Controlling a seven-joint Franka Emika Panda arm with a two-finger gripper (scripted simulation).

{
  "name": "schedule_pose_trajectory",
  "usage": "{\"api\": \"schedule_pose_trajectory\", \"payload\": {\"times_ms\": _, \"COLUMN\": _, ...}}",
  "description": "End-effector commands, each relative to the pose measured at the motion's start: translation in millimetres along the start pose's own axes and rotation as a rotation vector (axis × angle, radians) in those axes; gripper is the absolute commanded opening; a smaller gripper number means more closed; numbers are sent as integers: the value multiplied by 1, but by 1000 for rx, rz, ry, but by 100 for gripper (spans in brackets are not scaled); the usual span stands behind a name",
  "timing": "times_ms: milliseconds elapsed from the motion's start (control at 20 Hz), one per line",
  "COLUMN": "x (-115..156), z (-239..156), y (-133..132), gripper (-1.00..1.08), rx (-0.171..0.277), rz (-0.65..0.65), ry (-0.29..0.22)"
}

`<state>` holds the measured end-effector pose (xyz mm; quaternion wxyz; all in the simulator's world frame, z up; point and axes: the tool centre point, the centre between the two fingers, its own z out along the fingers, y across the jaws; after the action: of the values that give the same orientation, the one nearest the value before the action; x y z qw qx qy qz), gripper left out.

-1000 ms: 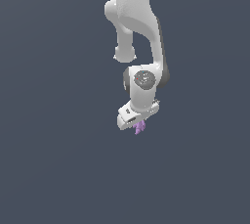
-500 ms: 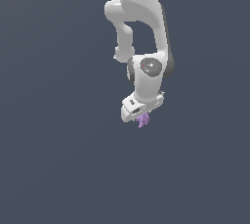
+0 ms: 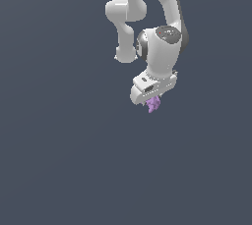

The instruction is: Pick up the object and move it to a goal position.

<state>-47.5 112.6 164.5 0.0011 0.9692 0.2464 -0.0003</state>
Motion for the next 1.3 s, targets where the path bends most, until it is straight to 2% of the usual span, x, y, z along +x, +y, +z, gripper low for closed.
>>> {"api": "schedule_pose_trajectory", "payload": {"times_ms": 0, "x": -5, "z": -23, "y": -15, "gripper": -100, "rx": -1, "rz": 0, "ry": 0}}
{"api": "schedule_pose_trajectory", "payload": {"times_ms": 750, "x": -33, "z": -166, "y": -103, "gripper": -100, "rx": 0, "rz": -1, "ry": 0}}
{"api": "schedule_pose_trajectory", "payload": {"times_ms": 1250, "x": -40, "z": -219, "y": -134, "gripper": -100, "rx": 1, "rz": -1, "ry": 1}}
